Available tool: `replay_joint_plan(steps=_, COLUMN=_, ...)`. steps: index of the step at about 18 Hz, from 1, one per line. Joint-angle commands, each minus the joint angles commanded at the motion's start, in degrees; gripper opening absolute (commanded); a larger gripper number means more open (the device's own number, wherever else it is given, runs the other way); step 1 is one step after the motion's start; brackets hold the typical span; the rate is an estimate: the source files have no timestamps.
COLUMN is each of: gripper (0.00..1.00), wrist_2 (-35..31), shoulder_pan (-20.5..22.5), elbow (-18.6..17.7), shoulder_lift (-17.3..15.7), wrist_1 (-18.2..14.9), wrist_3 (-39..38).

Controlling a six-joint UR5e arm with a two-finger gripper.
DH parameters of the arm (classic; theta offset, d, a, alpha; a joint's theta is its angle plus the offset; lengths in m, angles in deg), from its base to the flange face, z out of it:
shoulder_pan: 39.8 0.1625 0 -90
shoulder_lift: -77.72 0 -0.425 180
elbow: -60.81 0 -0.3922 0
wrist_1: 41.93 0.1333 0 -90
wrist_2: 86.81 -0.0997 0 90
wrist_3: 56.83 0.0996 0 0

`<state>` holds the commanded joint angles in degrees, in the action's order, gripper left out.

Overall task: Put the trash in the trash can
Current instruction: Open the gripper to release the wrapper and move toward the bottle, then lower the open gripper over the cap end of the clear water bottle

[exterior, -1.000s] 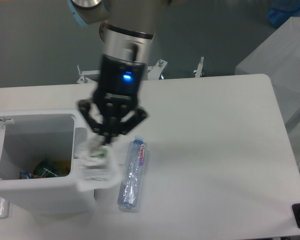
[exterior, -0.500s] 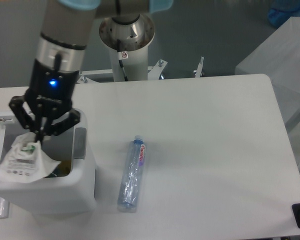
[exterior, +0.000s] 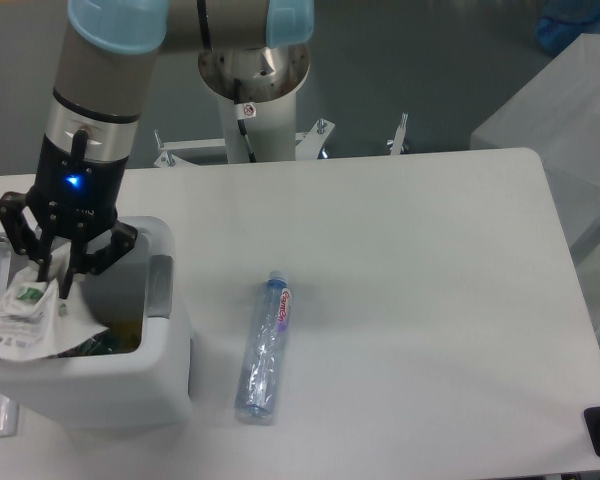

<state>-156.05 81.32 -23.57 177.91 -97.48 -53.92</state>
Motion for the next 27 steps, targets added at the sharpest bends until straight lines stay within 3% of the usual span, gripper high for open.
replay_joint_plan(steps=7, gripper=1.00, wrist_2=-1.25, shoulder_pan=1.49, elbow=0.00, shoulder_lift=-0.70, wrist_1=0.00, wrist_3=-0.18)
replay_joint_plan(steps=11, gripper=1.00, wrist_2=1.03, shoulder_pan=11.84, elbow=-0.35, shoulder_lift=-0.79, wrist_1=1.39, wrist_3=-6.85)
replay_joint_plan(steps=15, gripper=1.00, wrist_2=0.86, shoulder_pan=16.86, elbow=0.09, shoulder_lift=2.27, wrist_1=4.57, wrist_3=-6.77)
replay_joint_plan(steps=19, gripper=1.00, wrist_2=-5.19, shoulder_pan=19.15, elbow=0.27, shoulder_lift=5.36, wrist_1=3.87, wrist_3=-5.89)
replay_joint_plan(steps=21, gripper=1.00, wrist_2=-4.94, shoulder_pan=19.34, elbow=0.00, shoulder_lift=6.06, wrist_1=3.95, wrist_3=-5.11)
replay_joint_plan(steps=27, gripper=1.00, wrist_2=-5.29, shoulder_pan=19.07, elbow=-1.04, shoulder_lift=11.86, wrist_1=3.78, wrist_3=7.19)
